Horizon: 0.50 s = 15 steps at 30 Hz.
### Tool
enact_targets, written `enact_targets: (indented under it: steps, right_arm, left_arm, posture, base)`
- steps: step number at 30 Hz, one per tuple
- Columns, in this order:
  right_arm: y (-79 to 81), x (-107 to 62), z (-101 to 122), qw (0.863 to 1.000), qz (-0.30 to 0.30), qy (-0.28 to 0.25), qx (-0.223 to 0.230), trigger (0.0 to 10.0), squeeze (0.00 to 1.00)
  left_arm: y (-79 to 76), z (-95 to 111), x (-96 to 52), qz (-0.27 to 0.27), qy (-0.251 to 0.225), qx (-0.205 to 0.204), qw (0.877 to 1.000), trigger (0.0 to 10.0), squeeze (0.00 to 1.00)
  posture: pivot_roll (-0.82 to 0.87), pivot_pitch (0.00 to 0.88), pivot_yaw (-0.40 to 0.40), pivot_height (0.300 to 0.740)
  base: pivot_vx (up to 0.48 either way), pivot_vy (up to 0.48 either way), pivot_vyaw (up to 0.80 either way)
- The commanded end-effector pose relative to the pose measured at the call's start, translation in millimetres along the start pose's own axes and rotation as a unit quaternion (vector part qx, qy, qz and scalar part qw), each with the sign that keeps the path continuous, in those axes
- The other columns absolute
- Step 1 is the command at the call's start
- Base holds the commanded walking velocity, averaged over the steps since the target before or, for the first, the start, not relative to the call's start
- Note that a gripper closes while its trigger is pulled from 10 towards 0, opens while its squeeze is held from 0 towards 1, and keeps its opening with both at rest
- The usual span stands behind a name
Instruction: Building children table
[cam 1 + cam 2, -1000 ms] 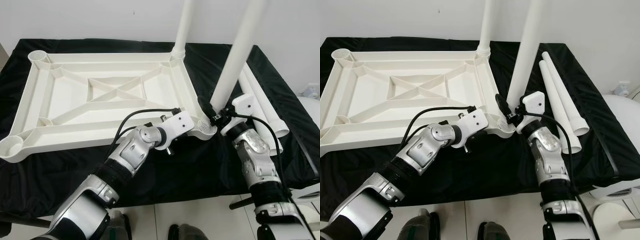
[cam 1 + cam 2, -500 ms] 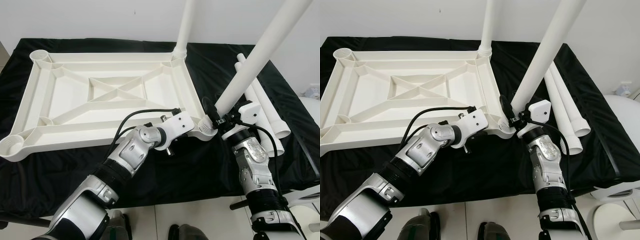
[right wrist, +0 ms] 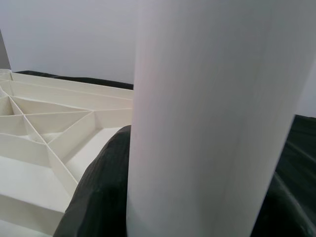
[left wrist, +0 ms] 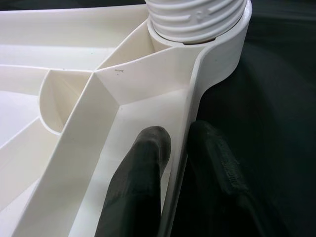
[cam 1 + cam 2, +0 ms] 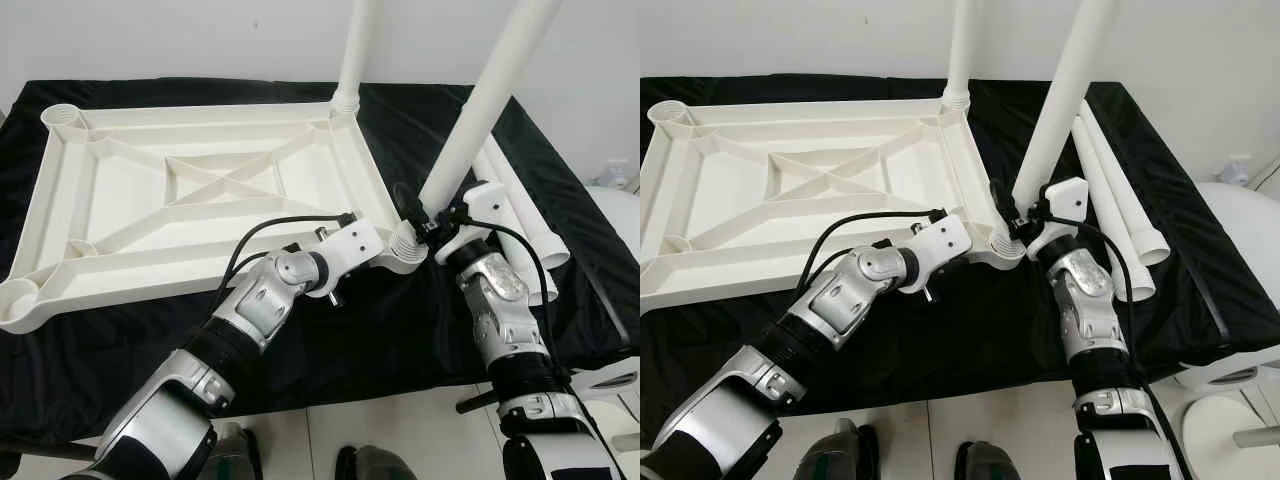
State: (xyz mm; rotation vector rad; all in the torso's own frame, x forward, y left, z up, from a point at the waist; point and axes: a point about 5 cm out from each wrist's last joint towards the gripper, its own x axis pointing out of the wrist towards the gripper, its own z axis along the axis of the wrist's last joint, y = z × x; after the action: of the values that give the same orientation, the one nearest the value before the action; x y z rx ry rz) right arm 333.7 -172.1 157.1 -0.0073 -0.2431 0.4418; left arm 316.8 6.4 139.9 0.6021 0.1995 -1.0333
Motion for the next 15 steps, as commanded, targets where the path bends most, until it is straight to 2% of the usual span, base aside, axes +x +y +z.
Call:
enact_targets:
  steps: [1, 7, 11, 12, 13, 14, 15]
  right_arm:
    - [-18.8, -35.8, -56.1, 0.984, -0.059, 0.165, 0.029, 10.0, 0.0]
    - [-21.2, -38.5, -61.2, 0.98, -0.061, 0.184, 0.047, 10.0, 0.0]
    - [-25.5, -40.0, -62.1, 0.979, -0.08, 0.184, 0.04, 10.0, 0.0]
    - [-26.8, -39.7, -60.9, 0.979, -0.089, 0.175, 0.053, 10.0, 0.0]
    - [-27.2, -38.6, -56.5, 0.983, -0.092, 0.153, 0.05, 10.0, 0.0]
    - [-27.2, -38.6, -56.5, 0.983, -0.092, 0.153, 0.05, 10.0, 0.0]
    - [-26.8, -37.4, -51.3, 0.986, -0.094, 0.127, 0.056, 10.0, 0.0]
  left_arm:
    - [6.9, 26.5, -5.3, 0.005, -0.044, 0.043, 0.998, 10.0, 0.0]
    - [8.1, 26.6, -5.7, 0.008, -0.044, 0.044, 0.998, 10.0, 0.0]
    - [8.1, 26.9, -5.6, 0.009, -0.044, 0.044, 0.998, 10.0, 0.0]
    - [7.9, 27.2, -5.6, 0.009, -0.045, 0.044, 0.998, 10.0, 0.0]
    - [7.8, 27.3, -5.6, 0.008, -0.045, 0.044, 0.998, 10.0, 0.0]
    - [7.8, 27.3, -5.6, 0.008, -0.045, 0.044, 0.998, 10.0, 0.0]
    - [7.7, 27.3, -5.6, 0.008, -0.045, 0.044, 0.998, 10.0, 0.0]
  posture:
    - [0.02, 0.08, -0.007, 0.74]
    - [0.02, 0.079, -0.009, 0.74]
    - [0.01, 0.079, -0.007, 0.74]
    - [0.01, 0.08, -0.007, 0.74]
    - [0.01, 0.079, -0.006, 0.74]
    - [0.01, 0.079, -0.006, 0.74]
    - [0.02, 0.079, -0.006, 0.74]
  base:
    - [0.0, 0.0, 0.0]
    - [0.0, 0.0, 0.0]
    - [0.0, 0.0, 0.0]
    - [0.0, 0.0, 0.0]
    - [0.0, 0.0, 0.0]
    - [0.0, 0.0, 0.0]
    - [0.0, 0.0, 0.0]
